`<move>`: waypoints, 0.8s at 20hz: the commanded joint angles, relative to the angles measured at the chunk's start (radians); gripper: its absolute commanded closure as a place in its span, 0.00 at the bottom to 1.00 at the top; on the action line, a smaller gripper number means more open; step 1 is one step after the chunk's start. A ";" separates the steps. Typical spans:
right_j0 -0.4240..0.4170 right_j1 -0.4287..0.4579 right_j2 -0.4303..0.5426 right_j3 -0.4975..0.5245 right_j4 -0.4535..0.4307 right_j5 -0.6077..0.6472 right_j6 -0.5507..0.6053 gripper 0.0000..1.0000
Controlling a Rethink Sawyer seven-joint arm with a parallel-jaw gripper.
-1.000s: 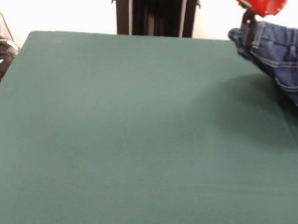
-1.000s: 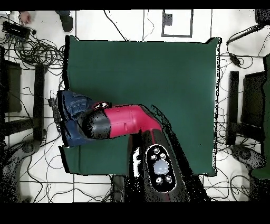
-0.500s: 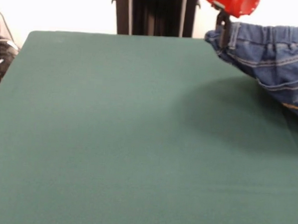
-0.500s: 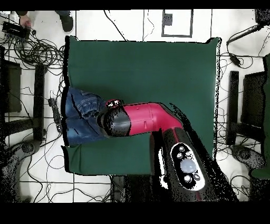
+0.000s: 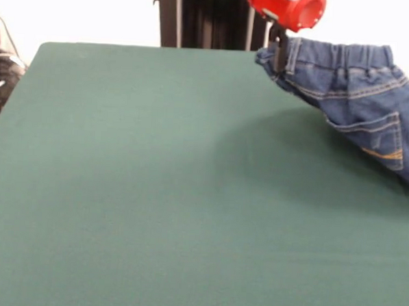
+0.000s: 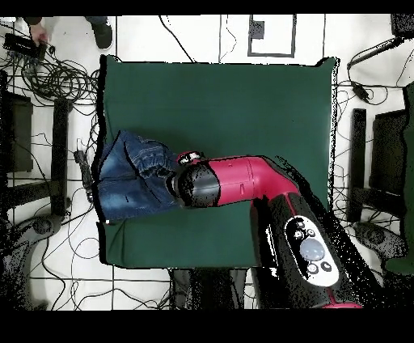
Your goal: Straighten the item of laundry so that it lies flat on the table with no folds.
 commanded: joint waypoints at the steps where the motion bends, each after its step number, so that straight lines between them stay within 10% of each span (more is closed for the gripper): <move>1: -0.051 0.061 0.106 -0.001 -0.088 0.041 -0.317 1.00; 16: -0.119 0.116 0.165 -0.056 -0.155 0.057 -0.330 1.00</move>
